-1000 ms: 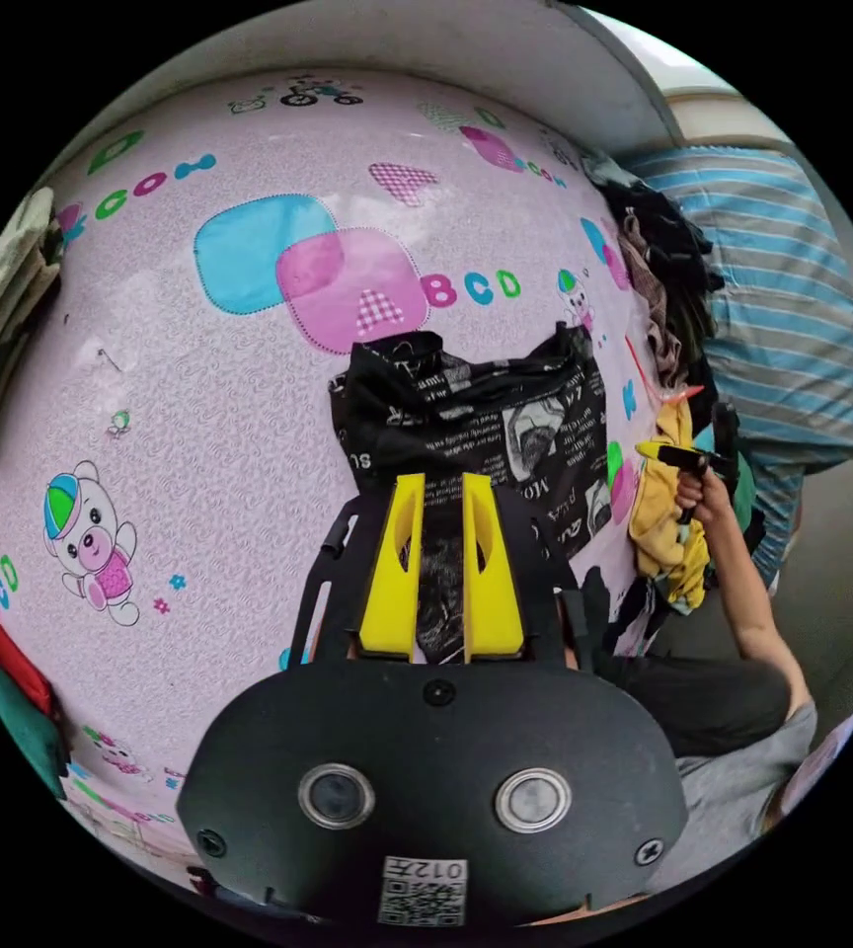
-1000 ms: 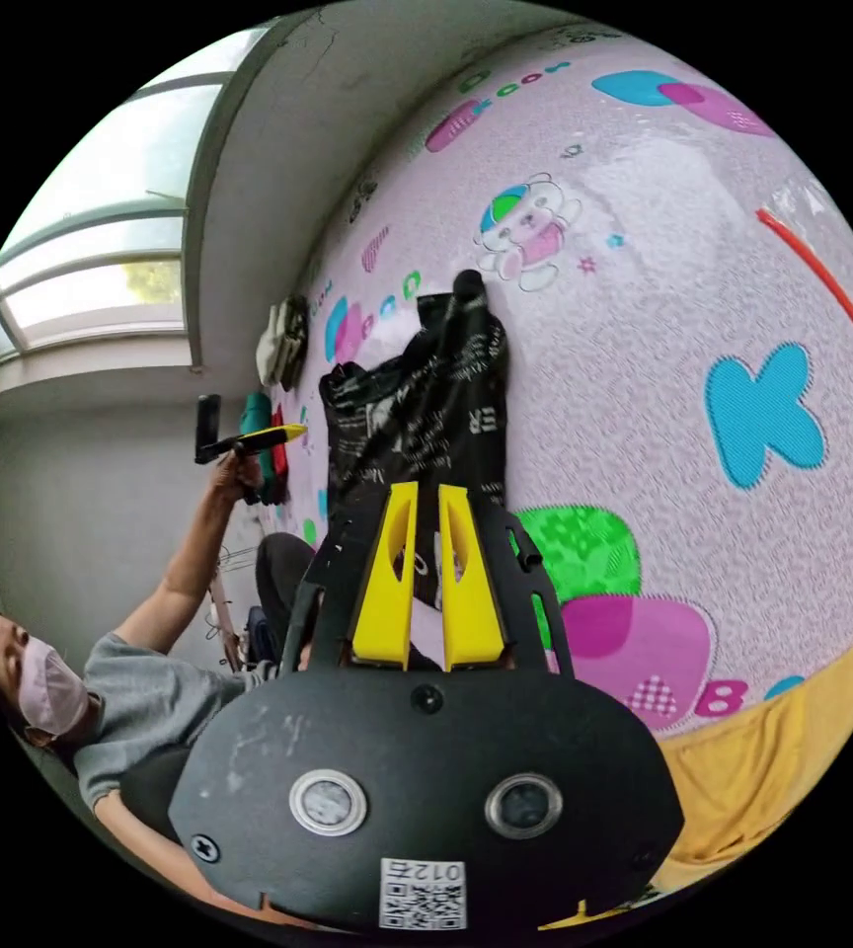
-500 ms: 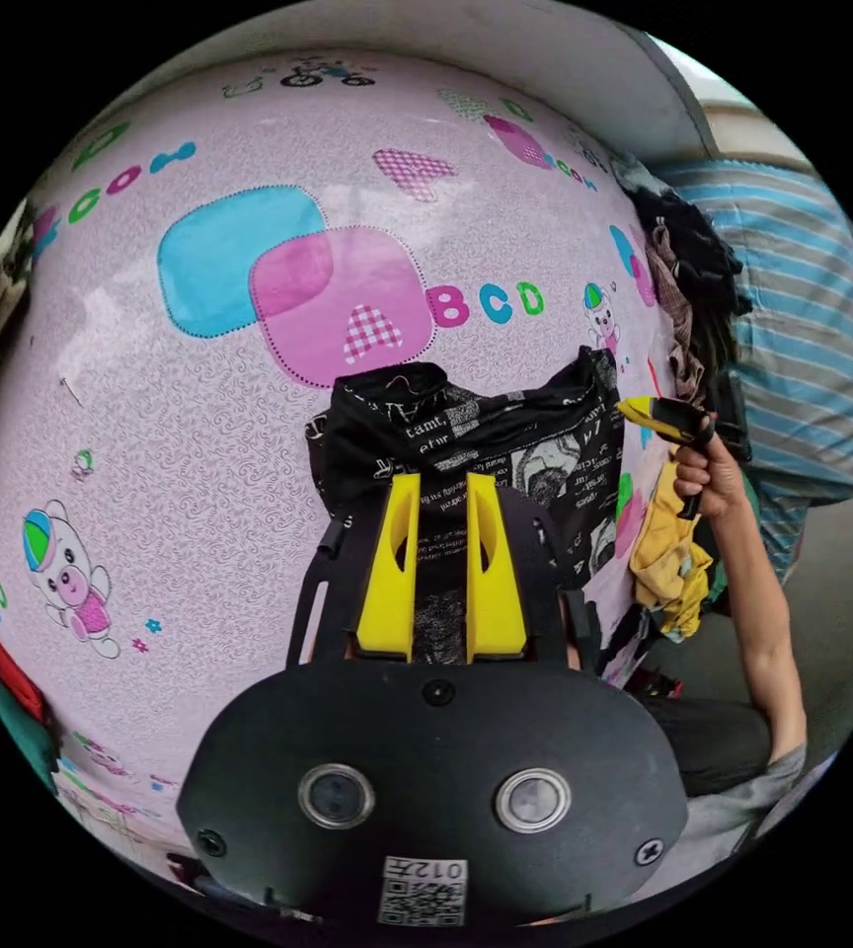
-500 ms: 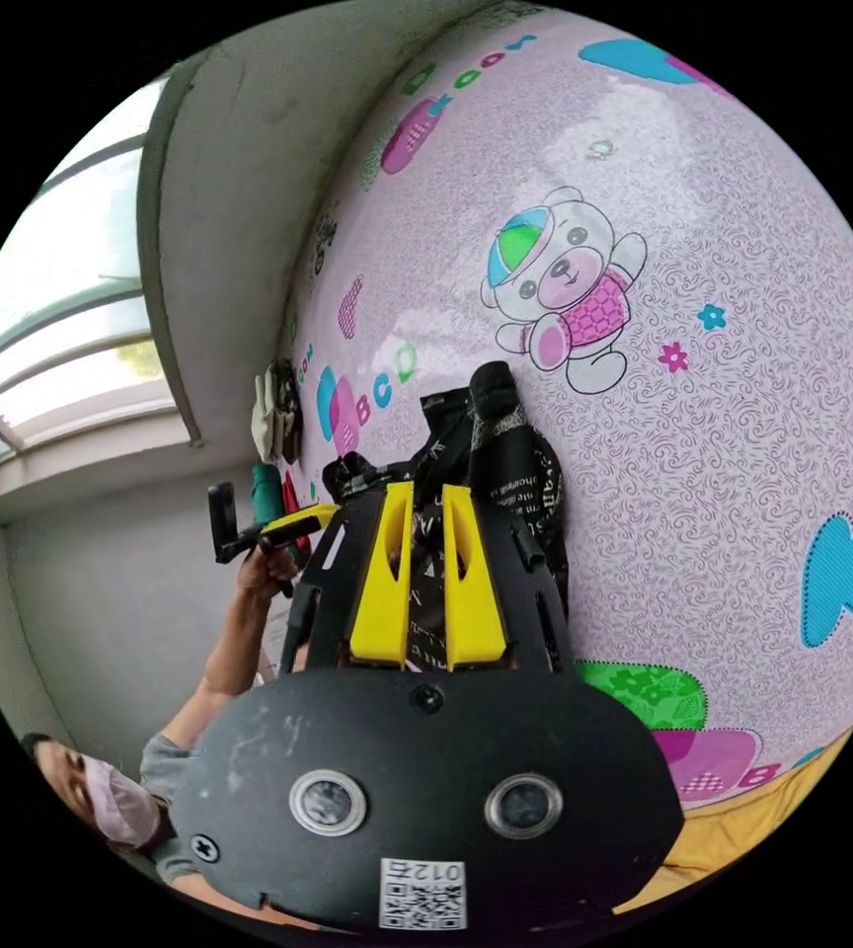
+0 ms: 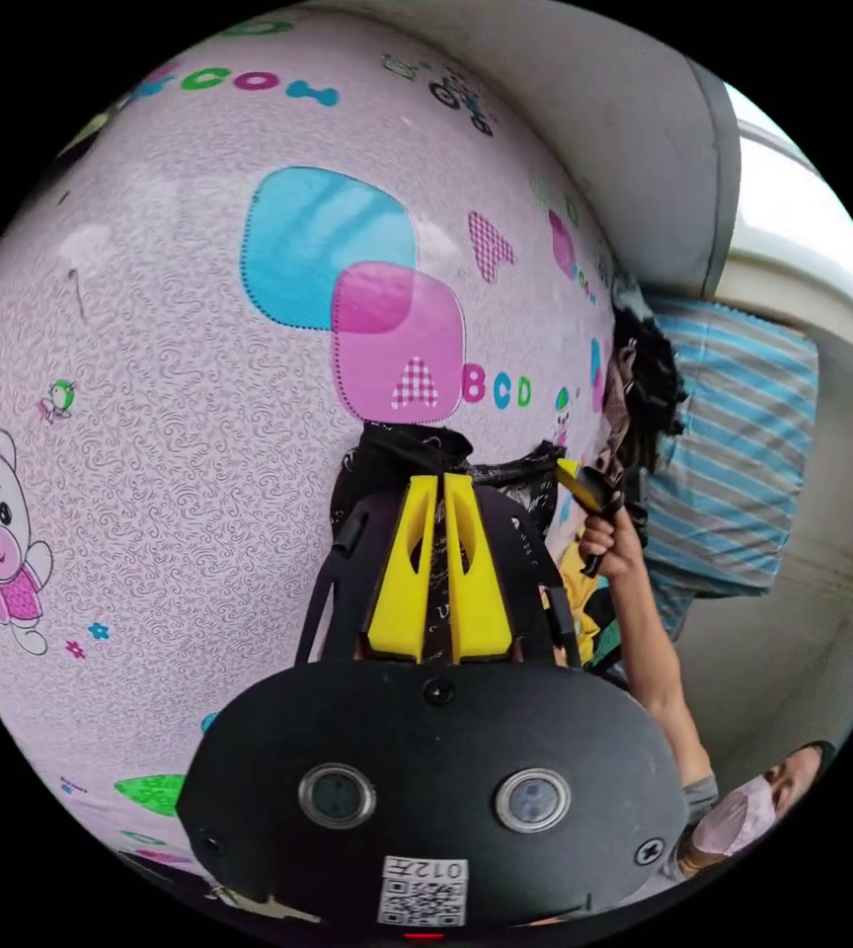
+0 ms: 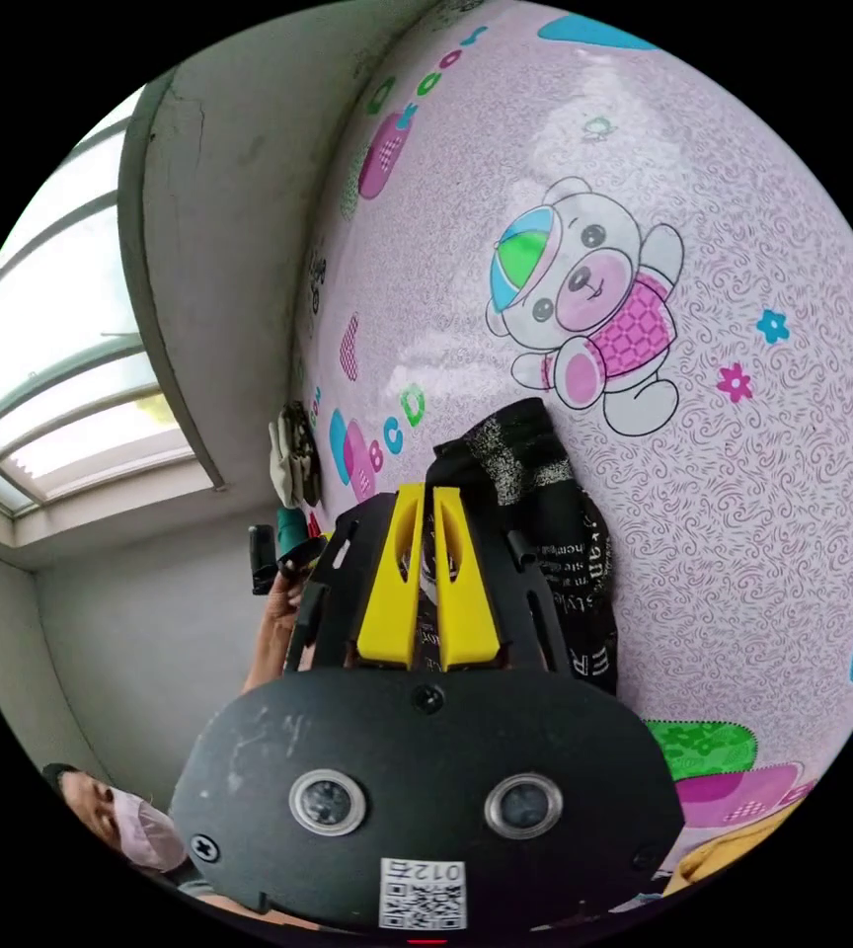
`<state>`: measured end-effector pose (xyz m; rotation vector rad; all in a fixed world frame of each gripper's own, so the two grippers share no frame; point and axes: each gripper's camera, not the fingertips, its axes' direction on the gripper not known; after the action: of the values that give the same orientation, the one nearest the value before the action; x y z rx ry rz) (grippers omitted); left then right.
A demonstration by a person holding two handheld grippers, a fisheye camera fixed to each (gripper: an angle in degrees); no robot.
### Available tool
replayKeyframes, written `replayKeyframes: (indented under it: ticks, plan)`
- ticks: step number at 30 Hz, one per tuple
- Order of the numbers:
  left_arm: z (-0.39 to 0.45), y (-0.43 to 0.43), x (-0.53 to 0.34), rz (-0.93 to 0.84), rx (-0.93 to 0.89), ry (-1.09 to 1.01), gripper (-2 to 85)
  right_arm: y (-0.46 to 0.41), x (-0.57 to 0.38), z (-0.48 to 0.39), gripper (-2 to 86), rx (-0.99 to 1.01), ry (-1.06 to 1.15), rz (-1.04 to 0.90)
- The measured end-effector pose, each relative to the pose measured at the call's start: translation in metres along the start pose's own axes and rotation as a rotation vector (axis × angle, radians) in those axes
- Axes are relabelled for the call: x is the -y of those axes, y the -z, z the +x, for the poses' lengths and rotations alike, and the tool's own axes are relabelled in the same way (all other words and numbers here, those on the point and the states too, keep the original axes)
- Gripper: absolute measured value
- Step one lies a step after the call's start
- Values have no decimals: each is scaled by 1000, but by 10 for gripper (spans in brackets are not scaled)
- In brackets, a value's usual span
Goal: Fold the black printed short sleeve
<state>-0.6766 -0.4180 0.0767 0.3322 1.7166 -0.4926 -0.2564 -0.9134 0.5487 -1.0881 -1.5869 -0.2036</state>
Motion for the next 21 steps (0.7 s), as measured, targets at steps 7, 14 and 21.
replayKeyframes:
  ticks: [7,14,21]
  plan:
    - [-18,20,-19,164,-255,-75,15,6,-11,-2,40,-100,75,28]
    - [-6,20,-33,103,75,-133,23,5,-38,-10,55,-338,205,83]
    - [4,-14,-43,50,201,-153,20,-30,-48,-8,70,-411,233,77]
